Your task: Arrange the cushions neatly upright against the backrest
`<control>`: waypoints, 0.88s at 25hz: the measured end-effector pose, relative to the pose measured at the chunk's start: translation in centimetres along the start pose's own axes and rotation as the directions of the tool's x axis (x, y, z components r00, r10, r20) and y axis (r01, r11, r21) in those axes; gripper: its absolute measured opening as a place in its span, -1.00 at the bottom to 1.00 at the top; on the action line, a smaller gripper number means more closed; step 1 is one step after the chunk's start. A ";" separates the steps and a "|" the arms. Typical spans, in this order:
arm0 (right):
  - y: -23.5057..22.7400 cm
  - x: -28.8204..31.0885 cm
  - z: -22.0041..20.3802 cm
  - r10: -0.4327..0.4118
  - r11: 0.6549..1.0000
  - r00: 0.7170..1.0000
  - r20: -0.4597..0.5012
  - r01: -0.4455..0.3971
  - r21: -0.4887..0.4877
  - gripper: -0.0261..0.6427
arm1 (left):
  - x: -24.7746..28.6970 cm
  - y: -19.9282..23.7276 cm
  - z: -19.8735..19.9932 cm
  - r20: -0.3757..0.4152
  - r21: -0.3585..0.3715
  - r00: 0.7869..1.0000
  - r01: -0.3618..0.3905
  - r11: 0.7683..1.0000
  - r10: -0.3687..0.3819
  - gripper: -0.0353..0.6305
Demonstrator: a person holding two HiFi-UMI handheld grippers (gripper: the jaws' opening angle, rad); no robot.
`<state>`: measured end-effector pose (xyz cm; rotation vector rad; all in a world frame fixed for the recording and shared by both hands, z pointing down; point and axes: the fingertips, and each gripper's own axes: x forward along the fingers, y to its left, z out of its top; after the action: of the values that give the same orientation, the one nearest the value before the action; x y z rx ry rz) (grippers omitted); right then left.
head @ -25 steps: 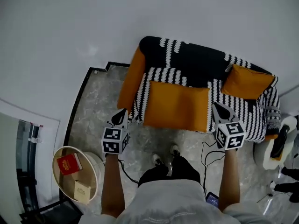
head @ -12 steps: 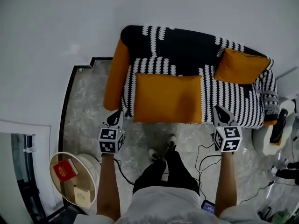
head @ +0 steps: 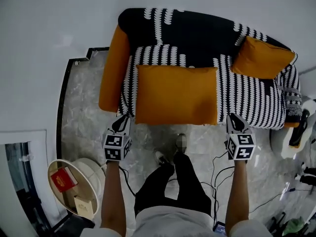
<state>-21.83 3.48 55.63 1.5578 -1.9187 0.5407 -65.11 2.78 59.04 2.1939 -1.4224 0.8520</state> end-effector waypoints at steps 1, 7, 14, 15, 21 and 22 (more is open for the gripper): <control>-0.1 0.6 -1.0 0.000 1.000 1.000 -0.013 0.000 0.000 -0.84 | 0.7 -0.1 -0.9 -0.012 -0.001 1.000 0.002 1.000 -0.002 -0.65; -1.0 4.4 -8.1 0.000 0.999 0.995 -0.102 0.004 0.032 -0.80 | 4.8 -0.8 -7.0 -0.089 0.011 0.996 0.016 1.000 -0.015 -0.61; -2.1 9.6 -16.8 -0.003 0.999 0.978 -0.208 0.014 0.051 -0.77 | 10.2 -0.9 -15.7 -0.210 0.037 0.978 0.022 0.999 -0.014 -0.57; -2.4 10.1 -18.0 -0.007 0.998 0.974 -0.225 0.020 0.056 -0.77 | 10.9 -0.9 -16.7 -0.219 0.029 0.976 0.020 0.999 -0.013 -0.57; -3.6 13.3 -24.3 -0.005 0.998 0.952 -0.305 0.026 0.065 -0.76 | 14.7 -1.5 -21.8 -0.278 0.040 0.960 0.033 0.999 -0.020 -0.56; -3.7 13.6 -25.3 -0.002 0.997 0.948 -0.319 0.026 0.070 -0.73 | 15.0 -1.5 -22.7 -0.290 0.037 0.957 0.031 0.999 -0.019 -0.55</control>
<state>-15.04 9.18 83.18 1.4263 -1.6563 0.8124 -65.53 7.15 85.93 2.0093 -1.2417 1.1496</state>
